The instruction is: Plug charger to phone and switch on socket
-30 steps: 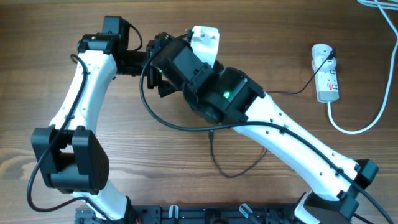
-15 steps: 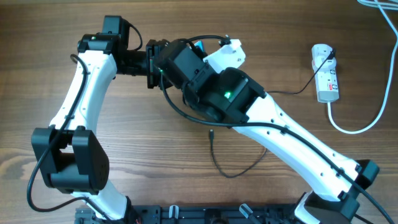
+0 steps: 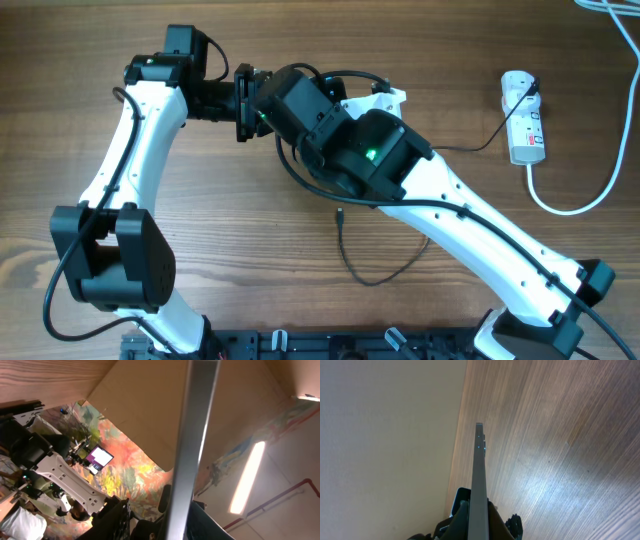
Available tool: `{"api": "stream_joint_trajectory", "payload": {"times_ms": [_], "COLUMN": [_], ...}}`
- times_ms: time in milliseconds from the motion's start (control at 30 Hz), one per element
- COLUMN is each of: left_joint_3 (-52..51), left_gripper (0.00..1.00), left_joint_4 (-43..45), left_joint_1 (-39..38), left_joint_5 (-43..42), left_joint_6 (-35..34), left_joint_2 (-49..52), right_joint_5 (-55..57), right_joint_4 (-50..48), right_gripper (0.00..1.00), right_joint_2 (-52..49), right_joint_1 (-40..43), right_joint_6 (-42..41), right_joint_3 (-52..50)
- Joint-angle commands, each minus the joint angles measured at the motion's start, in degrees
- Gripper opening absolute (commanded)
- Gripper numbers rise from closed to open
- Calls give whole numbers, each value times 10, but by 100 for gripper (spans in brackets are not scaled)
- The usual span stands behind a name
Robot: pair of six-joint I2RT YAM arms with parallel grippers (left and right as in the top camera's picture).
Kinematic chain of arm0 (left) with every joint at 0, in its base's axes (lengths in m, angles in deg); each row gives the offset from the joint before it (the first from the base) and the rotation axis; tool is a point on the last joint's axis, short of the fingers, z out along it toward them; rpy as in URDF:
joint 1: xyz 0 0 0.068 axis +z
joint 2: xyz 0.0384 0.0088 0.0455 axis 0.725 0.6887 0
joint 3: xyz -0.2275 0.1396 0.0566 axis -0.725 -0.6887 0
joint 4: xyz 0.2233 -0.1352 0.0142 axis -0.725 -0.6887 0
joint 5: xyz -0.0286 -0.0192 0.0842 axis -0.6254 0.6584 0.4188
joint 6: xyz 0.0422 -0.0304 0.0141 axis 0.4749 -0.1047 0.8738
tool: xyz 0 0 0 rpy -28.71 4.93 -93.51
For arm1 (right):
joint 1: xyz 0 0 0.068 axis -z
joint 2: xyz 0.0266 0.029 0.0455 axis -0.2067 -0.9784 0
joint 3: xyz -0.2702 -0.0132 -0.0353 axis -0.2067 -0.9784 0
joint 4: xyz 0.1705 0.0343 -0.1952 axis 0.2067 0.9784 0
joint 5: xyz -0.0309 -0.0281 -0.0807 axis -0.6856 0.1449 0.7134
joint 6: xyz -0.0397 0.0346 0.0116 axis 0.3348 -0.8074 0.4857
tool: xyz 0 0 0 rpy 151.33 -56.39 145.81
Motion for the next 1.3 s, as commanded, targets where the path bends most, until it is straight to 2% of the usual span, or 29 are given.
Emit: {"api": "stream_joint_trajectory", "payload": {"times_ms": [0, 233, 333, 533, 700, 767, 800, 833, 900, 967, 1133, 1200, 1267], "left_joint_3": [1, 1, 1, 1, 1, 1, 1, 1, 1, 1, 1, 1, 1], "left_gripper": [37, 33, 26, 24, 18, 14, 12, 10, 7, 4, 4, 4, 4], "left_joint_4": [0, 0, 0, 0, 0, 0, 0, 0, 0, 0, 0, 1, 18], "left_joint_1": [1, 1, 1, 1, 1, 1, 1, 1, 1, 1, 1, 2, 8], "left_joint_5": [-7, -7, -6, -6, -6, -6, -6, -7, -6, -6, 13, 30, 30], "left_joint_6": [-14, -14, -14, -14, -14, -14, -14, -14, -14, -14, -13, -13, -13], "left_joint_2": [-16, -16, -16, -16, -16, -16, -16, -16, -16, -16, -16, -16, -16], "right_joint_5": [-12, -25, -24, -24, -24, -24, -24, -24, -24, -24, 1, 29, 47], "right_joint_4": [-4, -4, -5, -22, -33, -35, -35, -34, -30, -22, -16, 7, 63], "right_gripper": [5, 5, 5, 5, 6, 13, 22, 26, 50, 61, 86, 99, 100], "right_joint_2": [22, 22, 22, 22, 22, 22, 22, 22, 22, 22, 29, 45, 79], "right_joint_1": [-1, -1, -1, -1, -1, -1, -1, -1, -1, -1, -1, 0, 16], "right_joint_6": [-18, -18, -18, -19, -18, -18, -18, -17, -16, -11, 106, 118, 119], "right_joint_3": [10, 10, 10, 10, 10, 10, 10, 10, 10, 10, 10, 10, 10]}}
